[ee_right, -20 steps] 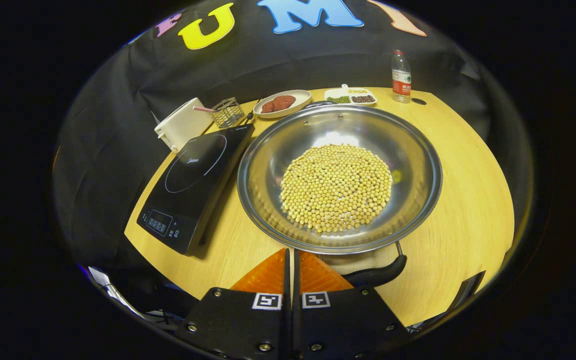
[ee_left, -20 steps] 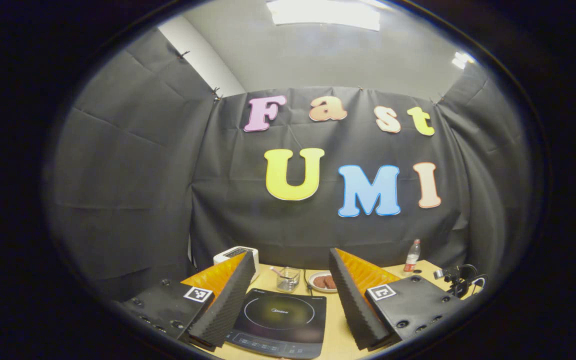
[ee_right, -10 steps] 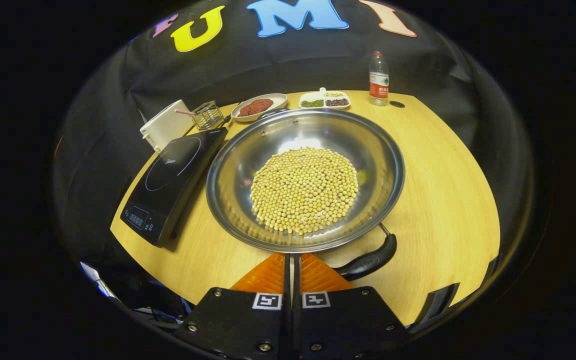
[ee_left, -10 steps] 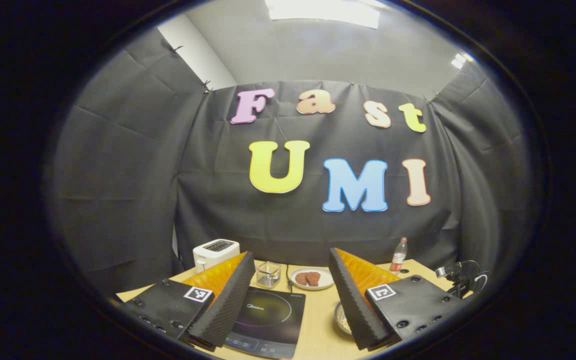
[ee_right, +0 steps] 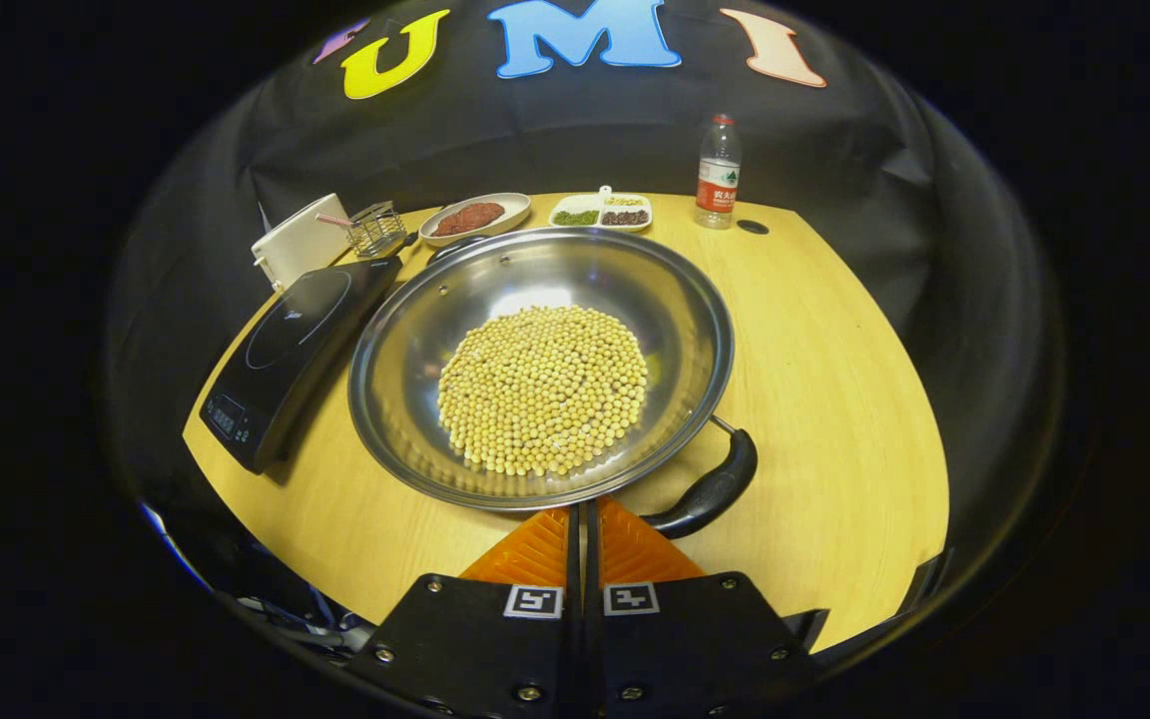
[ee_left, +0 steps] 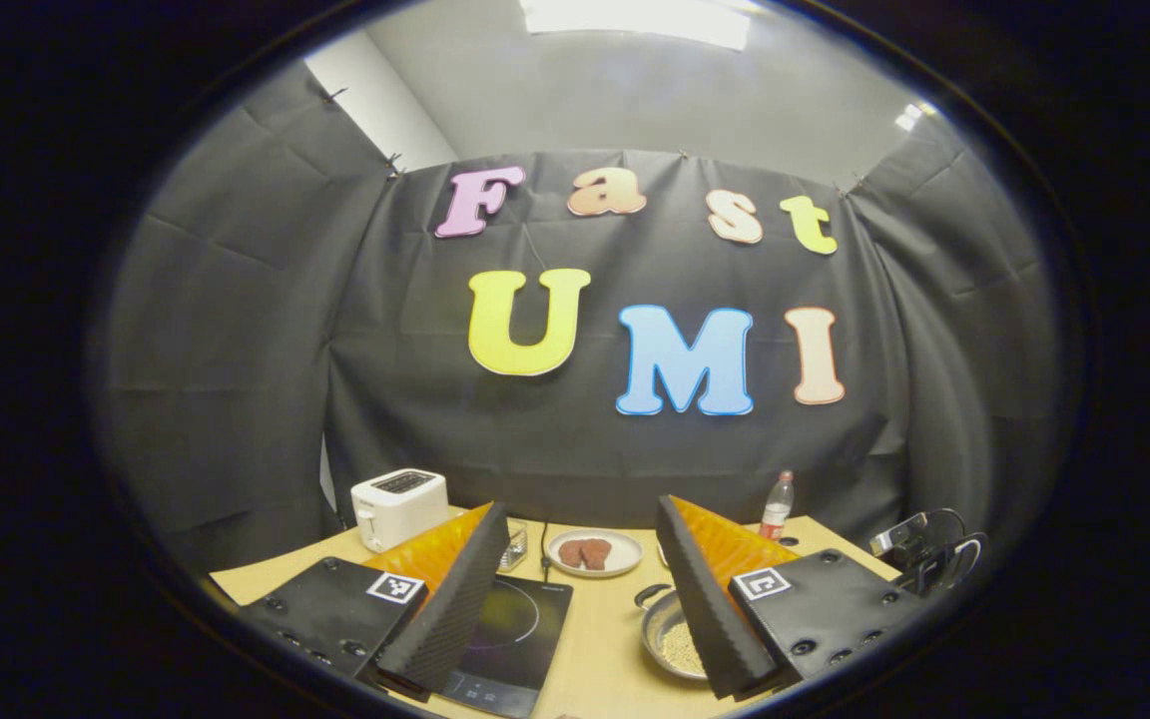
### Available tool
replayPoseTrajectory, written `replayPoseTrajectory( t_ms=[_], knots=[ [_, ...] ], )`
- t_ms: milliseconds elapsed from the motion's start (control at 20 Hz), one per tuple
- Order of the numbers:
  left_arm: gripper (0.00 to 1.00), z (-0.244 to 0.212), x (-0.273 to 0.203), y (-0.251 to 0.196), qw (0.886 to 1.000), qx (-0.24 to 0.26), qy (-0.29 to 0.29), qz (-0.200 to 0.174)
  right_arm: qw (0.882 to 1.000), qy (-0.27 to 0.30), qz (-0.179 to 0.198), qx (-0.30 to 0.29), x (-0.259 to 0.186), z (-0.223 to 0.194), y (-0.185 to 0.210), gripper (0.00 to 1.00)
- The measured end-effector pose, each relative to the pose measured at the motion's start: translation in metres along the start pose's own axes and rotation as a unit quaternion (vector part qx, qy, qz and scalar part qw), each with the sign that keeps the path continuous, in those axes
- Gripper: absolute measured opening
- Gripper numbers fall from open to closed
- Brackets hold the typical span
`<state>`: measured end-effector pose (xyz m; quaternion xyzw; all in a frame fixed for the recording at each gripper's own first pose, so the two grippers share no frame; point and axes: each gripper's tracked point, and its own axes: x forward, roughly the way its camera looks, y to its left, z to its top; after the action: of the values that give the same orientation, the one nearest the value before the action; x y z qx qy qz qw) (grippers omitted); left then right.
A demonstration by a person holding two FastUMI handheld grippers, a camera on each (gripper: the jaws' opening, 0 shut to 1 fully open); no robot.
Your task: First push the handle of the pot to place it horizontally, then grasp the pot with both hands and set it on the induction cooktop.
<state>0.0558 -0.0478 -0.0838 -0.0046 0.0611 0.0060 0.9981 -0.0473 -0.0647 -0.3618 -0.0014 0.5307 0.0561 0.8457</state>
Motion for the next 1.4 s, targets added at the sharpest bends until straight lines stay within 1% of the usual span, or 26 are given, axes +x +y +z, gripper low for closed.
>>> replayPoseTrajectory(
  t_ms=[200, 250, 550, 750, 850, 900, 1150, 1200, 1300, 1350, 1400],
  knots=[
    [0.94, -0.003, 0.004, -0.010, 1.000, 0.006, 0.004, 0.015, 1.000, -0.013, -0.016, -0.019, 0.006, 0.010, -0.027, 0.01],
    [0.96, -0.003, 0.005, -0.012, 1.000, 0.006, 0.004, 0.019, 0.999, -0.014, -0.017, -0.024, 0.008, 0.013, -0.032, 0.01],
    [0.96, -0.001, 0.005, -0.017, 0.999, 0.015, 0.004, 0.050, 0.998, -0.028, -0.023, -0.052, 0.023, 0.035, -0.057, 0.01],
    [0.95, -0.001, 0.000, -0.013, 0.998, 0.022, 0.005, 0.067, 0.996, -0.039, -0.027, -0.073, 0.032, 0.047, -0.066, 0.01],
    [0.97, -0.001, -0.004, -0.012, 0.997, 0.026, 0.006, 0.074, 0.995, -0.045, -0.031, -0.082, 0.036, 0.053, -0.070, 0.01],
    [0.95, 0.000, -0.005, -0.011, 0.997, 0.027, 0.004, 0.079, 0.995, -0.048, -0.032, -0.085, 0.037, 0.057, -0.071, 0.01],
    [0.94, 0.002, -0.010, -0.006, 0.994, 0.032, 0.004, 0.100, 0.993, -0.062, -0.028, -0.097, 0.049, 0.077, -0.078, 0.01],
    [0.96, 0.000, -0.010, -0.006, 0.994, 0.034, 0.004, 0.104, 0.993, -0.065, -0.027, -0.097, 0.051, 0.081, -0.080, 0.01],
    [0.96, -0.003, -0.010, -0.008, 0.994, 0.033, 0.007, 0.108, 0.992, -0.076, -0.024, -0.094, 0.055, 0.091, -0.084, 0.01],
    [0.94, -0.004, -0.009, -0.009, 0.993, 0.035, 0.009, 0.111, 0.992, -0.083, -0.022, -0.094, 0.056, 0.096, -0.085, 0.01],
    [0.96, -0.006, -0.008, -0.009, 0.993, 0.036, 0.012, 0.114, 0.991, -0.088, -0.019, -0.095, 0.057, 0.099, -0.084, 0.01]
  ],
)
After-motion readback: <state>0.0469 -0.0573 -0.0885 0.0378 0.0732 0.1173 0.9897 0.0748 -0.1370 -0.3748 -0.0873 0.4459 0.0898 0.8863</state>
